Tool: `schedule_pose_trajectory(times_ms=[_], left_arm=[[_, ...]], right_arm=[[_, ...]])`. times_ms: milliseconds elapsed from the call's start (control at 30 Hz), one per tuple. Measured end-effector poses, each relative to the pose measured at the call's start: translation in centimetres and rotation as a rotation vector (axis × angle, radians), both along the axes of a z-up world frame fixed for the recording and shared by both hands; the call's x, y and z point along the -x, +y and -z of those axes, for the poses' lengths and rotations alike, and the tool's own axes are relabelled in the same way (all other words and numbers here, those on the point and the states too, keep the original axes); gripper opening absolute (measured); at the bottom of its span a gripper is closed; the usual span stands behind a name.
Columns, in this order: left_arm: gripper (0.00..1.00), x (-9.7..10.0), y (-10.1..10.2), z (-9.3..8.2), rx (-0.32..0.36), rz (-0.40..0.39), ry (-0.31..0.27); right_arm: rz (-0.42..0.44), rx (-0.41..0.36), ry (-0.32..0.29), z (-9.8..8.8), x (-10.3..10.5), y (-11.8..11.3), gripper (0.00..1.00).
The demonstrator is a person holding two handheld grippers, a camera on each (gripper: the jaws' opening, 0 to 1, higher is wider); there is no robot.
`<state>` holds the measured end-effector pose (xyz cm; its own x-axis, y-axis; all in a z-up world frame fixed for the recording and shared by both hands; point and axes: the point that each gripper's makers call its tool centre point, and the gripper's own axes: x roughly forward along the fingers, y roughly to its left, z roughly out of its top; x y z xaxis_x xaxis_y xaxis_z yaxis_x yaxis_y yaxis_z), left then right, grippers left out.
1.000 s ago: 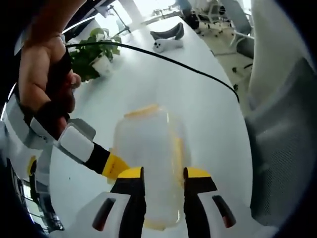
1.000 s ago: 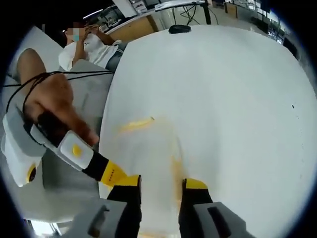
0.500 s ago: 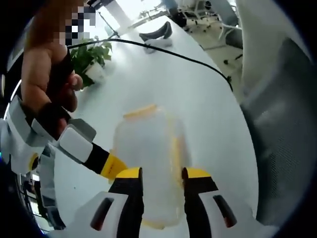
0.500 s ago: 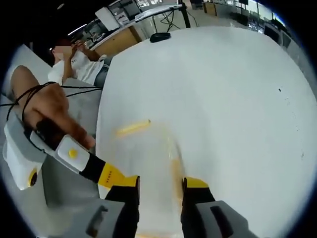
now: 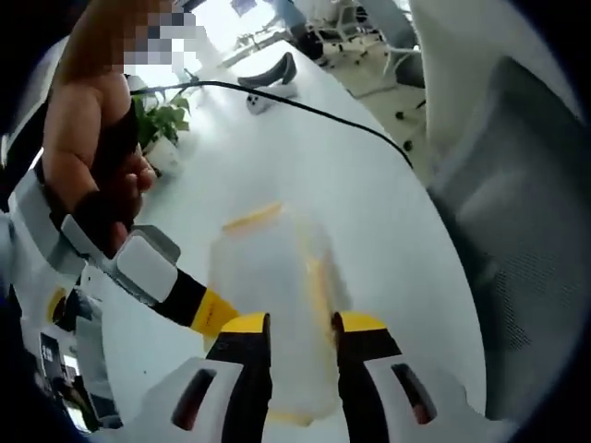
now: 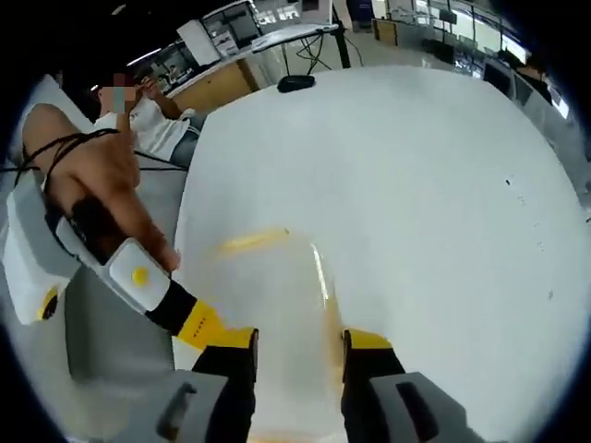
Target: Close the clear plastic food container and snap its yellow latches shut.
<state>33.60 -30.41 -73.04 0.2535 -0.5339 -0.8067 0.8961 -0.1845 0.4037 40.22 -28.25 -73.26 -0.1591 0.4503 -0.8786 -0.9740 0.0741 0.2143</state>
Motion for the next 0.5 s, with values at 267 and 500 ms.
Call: schedule_pose_trajectory(times_ms=[267, 500], left_arm=[[0.28, 0.6, -0.5, -1.4, 0.113, -0.094, 0.103], [0.41, 0.2, -0.1, -2.8, 0.184, -0.194, 0.186]], right_arm=[[0.021, -0.064, -0.083, -1.9, -0.2, -0.5, 0.41], [0.050, -0.127, -0.164, -4.1, -0.1, -1.1, 0.40]])
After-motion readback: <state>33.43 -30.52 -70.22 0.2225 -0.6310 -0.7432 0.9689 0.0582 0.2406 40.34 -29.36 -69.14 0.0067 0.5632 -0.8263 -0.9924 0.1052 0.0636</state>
